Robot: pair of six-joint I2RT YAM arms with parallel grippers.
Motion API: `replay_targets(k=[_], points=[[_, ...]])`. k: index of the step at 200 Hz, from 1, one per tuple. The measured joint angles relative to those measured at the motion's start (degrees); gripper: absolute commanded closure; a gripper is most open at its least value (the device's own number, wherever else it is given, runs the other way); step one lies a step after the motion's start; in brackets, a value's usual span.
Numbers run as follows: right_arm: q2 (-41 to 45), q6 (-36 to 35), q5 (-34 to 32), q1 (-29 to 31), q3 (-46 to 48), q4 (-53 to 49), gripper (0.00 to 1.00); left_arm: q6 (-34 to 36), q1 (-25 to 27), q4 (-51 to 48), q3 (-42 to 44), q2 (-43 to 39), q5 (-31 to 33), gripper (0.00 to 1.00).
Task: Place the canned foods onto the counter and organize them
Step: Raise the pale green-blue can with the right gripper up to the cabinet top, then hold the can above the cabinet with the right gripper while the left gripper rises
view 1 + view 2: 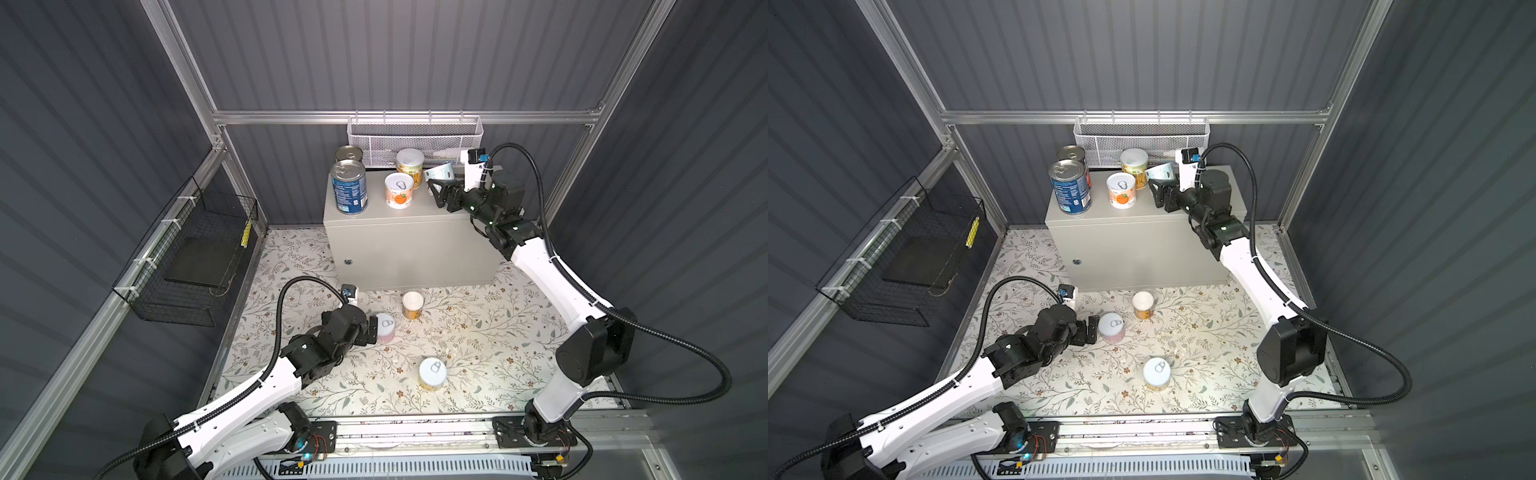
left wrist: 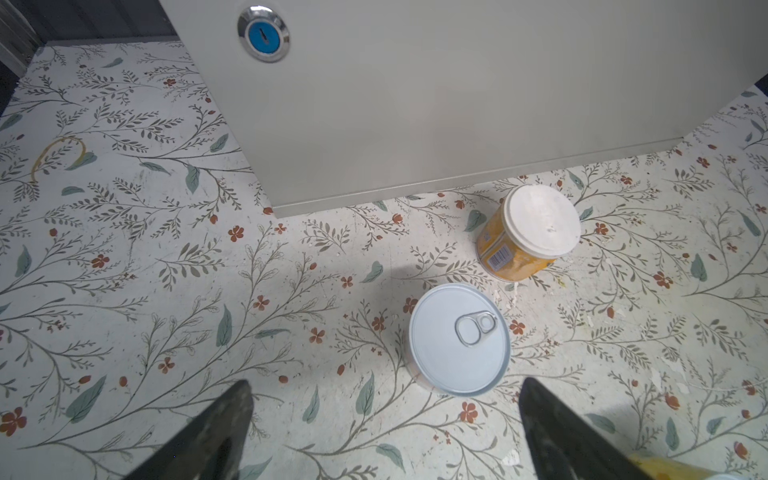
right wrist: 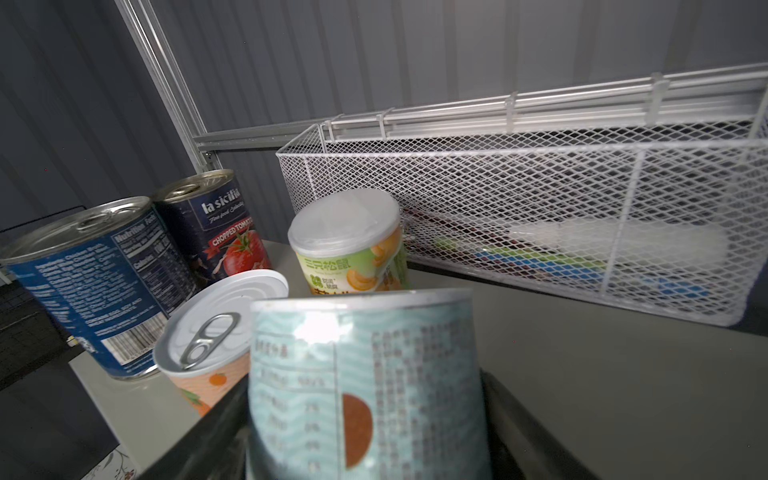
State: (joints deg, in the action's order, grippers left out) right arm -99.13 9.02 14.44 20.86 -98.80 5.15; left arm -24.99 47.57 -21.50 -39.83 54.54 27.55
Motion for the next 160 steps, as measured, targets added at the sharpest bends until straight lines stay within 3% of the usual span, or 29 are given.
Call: replay_targets(k=[106, 160], points=[[-7.58, -0.46, -2.23, -1.42, -8.72, 7.02, 0.20, -0.92, 0.00, 0.98, 0.20, -0.20, 2.67, 0.00], [-7.85, 0.15, -2.19, -1.79, -8.61, 5.16, 0.11, -2.29, 0.00, 0.96, 1.42, -2.95, 3.56, 0.00]])
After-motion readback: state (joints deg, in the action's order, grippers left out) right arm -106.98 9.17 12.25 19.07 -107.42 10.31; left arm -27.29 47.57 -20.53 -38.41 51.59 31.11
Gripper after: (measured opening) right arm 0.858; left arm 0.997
